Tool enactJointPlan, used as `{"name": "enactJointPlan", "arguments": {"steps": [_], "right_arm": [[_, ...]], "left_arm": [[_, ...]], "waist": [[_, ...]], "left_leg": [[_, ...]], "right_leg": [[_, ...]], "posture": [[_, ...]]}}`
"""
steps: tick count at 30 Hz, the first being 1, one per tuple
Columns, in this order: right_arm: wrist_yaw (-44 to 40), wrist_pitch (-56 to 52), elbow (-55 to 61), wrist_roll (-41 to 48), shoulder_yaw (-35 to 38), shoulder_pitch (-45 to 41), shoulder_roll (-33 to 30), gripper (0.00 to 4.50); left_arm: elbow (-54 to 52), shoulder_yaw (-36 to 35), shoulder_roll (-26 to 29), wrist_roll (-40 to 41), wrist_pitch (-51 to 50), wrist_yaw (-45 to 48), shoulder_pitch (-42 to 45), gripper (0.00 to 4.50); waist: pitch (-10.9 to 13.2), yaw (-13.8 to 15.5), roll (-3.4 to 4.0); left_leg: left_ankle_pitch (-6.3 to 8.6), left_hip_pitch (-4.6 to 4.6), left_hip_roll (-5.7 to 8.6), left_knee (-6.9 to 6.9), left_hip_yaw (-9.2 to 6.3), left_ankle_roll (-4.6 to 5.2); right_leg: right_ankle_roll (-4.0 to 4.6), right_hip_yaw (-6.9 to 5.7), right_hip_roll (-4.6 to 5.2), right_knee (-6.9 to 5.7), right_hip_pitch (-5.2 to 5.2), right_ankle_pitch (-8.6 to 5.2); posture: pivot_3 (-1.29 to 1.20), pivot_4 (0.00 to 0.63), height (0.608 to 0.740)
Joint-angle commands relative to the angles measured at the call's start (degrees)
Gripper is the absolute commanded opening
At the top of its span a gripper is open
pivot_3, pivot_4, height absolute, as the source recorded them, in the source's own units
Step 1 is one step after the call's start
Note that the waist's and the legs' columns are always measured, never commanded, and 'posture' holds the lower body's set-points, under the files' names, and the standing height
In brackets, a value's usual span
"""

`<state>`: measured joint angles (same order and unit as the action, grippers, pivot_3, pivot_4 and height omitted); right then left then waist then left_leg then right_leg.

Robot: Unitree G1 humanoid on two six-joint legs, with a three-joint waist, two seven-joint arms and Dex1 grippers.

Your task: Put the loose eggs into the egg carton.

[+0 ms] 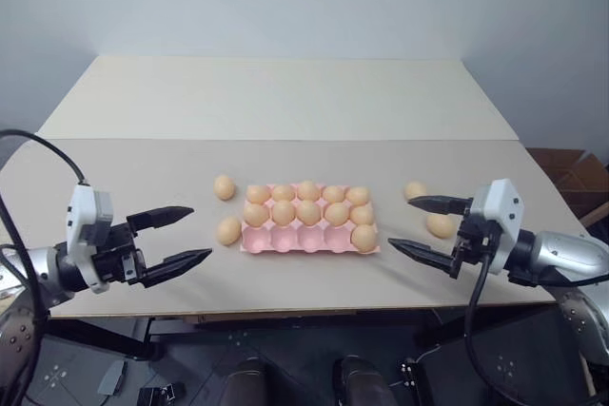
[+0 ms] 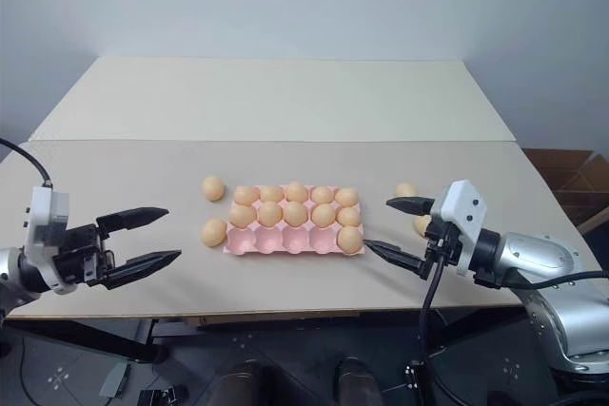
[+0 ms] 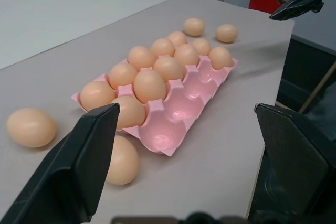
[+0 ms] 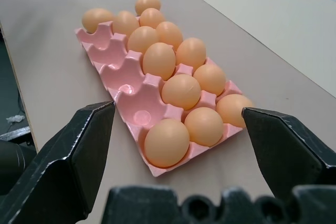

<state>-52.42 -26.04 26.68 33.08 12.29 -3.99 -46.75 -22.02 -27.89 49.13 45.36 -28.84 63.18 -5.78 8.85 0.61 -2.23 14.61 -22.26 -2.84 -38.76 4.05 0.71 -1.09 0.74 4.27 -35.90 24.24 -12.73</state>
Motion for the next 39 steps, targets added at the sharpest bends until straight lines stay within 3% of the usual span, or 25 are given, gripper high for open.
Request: {"name": "enactJointPlan", "arguments": {"steps": [1, 11, 19, 32, 37, 39], "right_arm": [[-0.40, 0.06, 0.83, 1.08, 2.09, -0.79, -0.88, 4.50], [0.26, -0.13, 0.20, 0.10, 2.16, -0.40, -1.19, 4.50], [5.80, -6.37, 1.77, -0.74, 5.83, 0.73, -4.06, 4.50], [20.83, -13.80, -10.32, -16.21, -6.67, -6.01, -0.77, 4.50], [20.89, -13.82, -17.38, -18.10, -9.10, -10.13, 2.12, 4.50], [21.11, -15.37, -18.48, -18.50, -9.68, -11.23, 2.78, 4.12]], "left_arm": [[-1.32, -1.40, 0.40, 1.07, -0.13, -0.82, 0.82, 4.48], [-0.92, -0.11, 1.95, 2.79, -1.29, 0.24, 3.86, 4.48], [-1.31, 1.30, 1.83, 2.53, -1.20, 1.85, 4.21, 4.48], [0.58, 5.49, 1.04, 1.33, -0.92, 2.68, 8.82, 4.48], [1.08, 5.71, 1.25, 1.14, -0.94, 2.78, 9.85, 4.48], [1.13, 5.63, 1.33, 0.92, -0.80, 2.81, 9.89, 4.50]], "waist": [[0.00, -0.02, 0.00], [0.00, -0.06, 0.00], [0.00, -0.04, 0.00], [0.00, -0.63, 0.00], [0.00, -0.79, 0.01], [0.00, -0.79, 0.01]], "left_leg": [[0.00, 0.00, 0.00, 0.00, 0.00, 0.00], [0.00, 0.00, 0.01, 0.00, 0.00, 0.00], [0.00, -0.01, 0.01, 0.01, 0.01, 0.00], [0.00, -0.01, 0.04, 0.00, 0.03, 0.00], [0.00, -0.04, 0.03, 0.02, 0.00, 0.00], [0.00, -0.05, 0.03, 0.02, 0.00, 0.01]], "right_leg": [[0.00, 0.00, 0.00, 0.00, 0.00, 0.00], [-0.04, 0.01, -0.01, 0.00, 0.00, 0.02], [-0.02, 0.01, 0.00, 0.01, 0.00, 0.01], [0.00, 0.06, -0.01, 0.01, 0.01, 0.00], [-0.14, 0.04, -0.04, 0.01, 0.03, 0.09], [-0.16, 0.04, -0.03, 0.02, 0.03, 0.10]], "posture": [[0.00, 0.150, 0.740], [0.00, 0.150, 0.740], [0.00, 0.150, 0.740], [0.00, 0.150, 0.740], [0.00, 0.150, 0.740], [0.00, 0.150, 0.740]]}}
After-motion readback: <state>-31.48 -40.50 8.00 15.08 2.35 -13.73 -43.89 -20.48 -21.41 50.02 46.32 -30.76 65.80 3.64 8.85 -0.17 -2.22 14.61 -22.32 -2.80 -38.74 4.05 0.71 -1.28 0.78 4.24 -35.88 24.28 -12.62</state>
